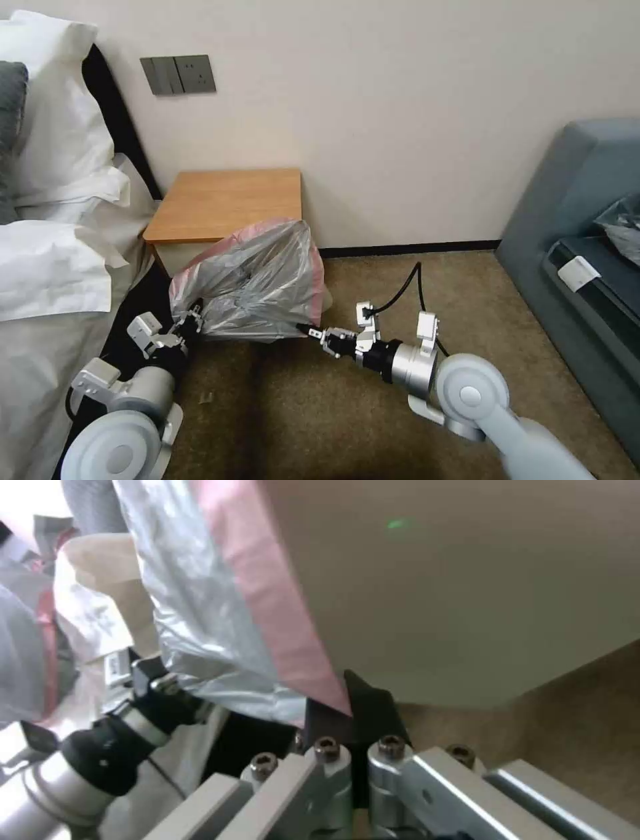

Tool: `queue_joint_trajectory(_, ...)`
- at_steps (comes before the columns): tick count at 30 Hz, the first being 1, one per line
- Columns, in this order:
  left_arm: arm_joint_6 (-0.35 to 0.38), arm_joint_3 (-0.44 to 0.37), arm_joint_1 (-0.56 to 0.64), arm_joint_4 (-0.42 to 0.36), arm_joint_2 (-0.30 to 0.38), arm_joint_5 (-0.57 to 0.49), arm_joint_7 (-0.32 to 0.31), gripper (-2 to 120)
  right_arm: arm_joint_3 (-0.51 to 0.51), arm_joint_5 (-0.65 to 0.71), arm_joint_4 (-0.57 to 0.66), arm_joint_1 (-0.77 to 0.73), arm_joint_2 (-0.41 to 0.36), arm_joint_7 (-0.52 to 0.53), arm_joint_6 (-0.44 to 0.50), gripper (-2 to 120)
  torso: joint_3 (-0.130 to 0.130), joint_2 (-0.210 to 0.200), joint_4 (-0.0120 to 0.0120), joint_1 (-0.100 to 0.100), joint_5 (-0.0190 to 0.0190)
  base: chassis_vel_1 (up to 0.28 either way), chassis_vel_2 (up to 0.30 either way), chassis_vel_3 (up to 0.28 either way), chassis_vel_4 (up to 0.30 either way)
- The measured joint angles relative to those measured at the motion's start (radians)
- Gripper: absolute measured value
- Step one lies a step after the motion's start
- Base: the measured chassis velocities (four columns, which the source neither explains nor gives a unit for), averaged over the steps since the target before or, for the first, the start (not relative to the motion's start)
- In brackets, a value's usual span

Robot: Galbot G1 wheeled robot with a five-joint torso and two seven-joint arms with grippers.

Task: Pick up the garbage bag from the table and place it over the trash can.

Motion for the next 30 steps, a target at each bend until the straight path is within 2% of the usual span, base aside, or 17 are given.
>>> queue_joint_trajectory(3,0.0,-0.002,0.0,0.001,-0.003,0.0,0.0,7,0.015,-0.055,0.001,-0.006,-0.007,-0.017,0.002,0,0.0,0.0,0.0002,0.0,0.0,0.0,0.0,0.0,0.0)
queue_joint_trajectory(5,0.0,-0.002,-0.003,0.004,-0.007,0.0,-0.001,7,0.038,-0.113,0.01,-0.026,-0.026,-0.062,0.023,12,0.0,0.0,0.0,0.0,0.0,0.0,0.0,0.0,0.0)
queue_joint_trajectory(6,0.0,-0.002,-0.003,0.004,-0.007,0.0,-0.001,7,0.038,-0.113,0.01,-0.026,-0.026,-0.062,0.023,12,0.0,0.0,0.0,0.0,0.0,0.0,0.0,0.0,0.0)
queue_joint_trajectory(8,0.0,-0.002,-0.008,0.011,-0.008,0.0,-0.001,7,0.071,-0.15,0.019,-0.051,-0.045,-0.11,0.035,22,0.0,0.0,0.0,0.0,0.0,0.0,0.0,0.0,0.0)
queue_joint_trajectory(11,0.001,-0.004,-0.01,0.015,-0.008,-0.002,-0.001,7,0.091,-0.177,0.021,-0.066,-0.055,-0.144,0.05,28,0.0,0.0,0.0001,0.0,0.0,0.0,0.0,0.0,0.0)
queue_joint_trajectory(13,0.001,-0.008,-0.015,0.021,-0.007,-0.013,-0.001,7,0.154,-0.232,0.03,-0.115,-0.079,-0.234,0.091,40,0.0,0.0,0.0,0.0,0.0001,0.0,0.0,0.0,0.0)
queue_joint_trajectory(14,0.001,-0.008,-0.015,0.021,-0.007,-0.013,-0.001,7,0.154,-0.232,0.03,-0.115,-0.079,-0.234,0.091,40,0.0,0.0,0.0,0.0,0.0001,0.0,0.0,0.0,0.0)
queue_joint_trajectory(16,0.002,-0.01,-0.016,0.022,-0.003,-0.023,-0.002,7,0.201,-0.226,0.055,-0.145,-0.09,-0.274,0.141,52,0.0,0.0,-0.0003,0.0,0.0001,0.0,0.0,0.0,0.0)
queue_joint_trajectory(18,0.003,-0.01,-0.016,0.022,-0.002,-0.027,-0.002,7,0.214,-0.216,0.062,-0.145,-0.089,-0.278,0.153,55,0.0,0.0,-0.0002,0.0,0.0,0.0,0.0,0.0,0.0)
queue_joint_trajectory(21,0.015,-0.01,-0.013,0.014,-0.001,-0.049,-0.002,7,0.239,-0.134,0.072,-0.105,-0.053,-0.27,0.172,70,0.0,0.0,0.0,0.0,-0.0001,0.0,0.0,0.0,0.0)
queue_joint_trajectory(23,0.017,-0.008,-0.013,0.013,0.0,-0.052,-0.003,7,0.239,-0.118,0.07,-0.094,-0.043,-0.268,0.172,73,0.0,0.0,0.0,0.0,0.0,0.0,0.0,0.0,0.0)
queue_joint_trajectory(25,0.026,-0.003,-0.01,0.011,0.0,-0.059,-0.004,7,0.23,-0.077,0.045,-0.06,0.006,-0.253,0.179,84,0.0,0.0,0.0002,0.0,0.0,0.0,0.0,0.0,0.0)
queue_joint_trajectory(26,0.026,-0.003,-0.01,0.011,0.0,-0.059,-0.004,7,0.23,-0.077,0.045,-0.06,0.006,-0.253,0.179,84,0.0,0.0,0.0002,0.0,0.0,0.0,0.0,0.0,0.0)
queue_joint_trajectory(29,0.039,0.001,-0.007,0.006,-0.001,-0.075,-0.004,7,0.223,-0.032,0.011,-0.042,0.076,-0.244,0.182,98,0.0,0.0,0.0,0.0,0.0,0.0,0.0,0.0,0.0)
queue_joint_trajectory(30,0.039,0.001,-0.007,0.006,-0.001,-0.075,-0.004,7,0.223,-0.032,0.011,-0.042,0.076,-0.244,0.182,98,0.0,0.0,0.0,0.0,0.0,0.0,0.0,0.0,0.0)
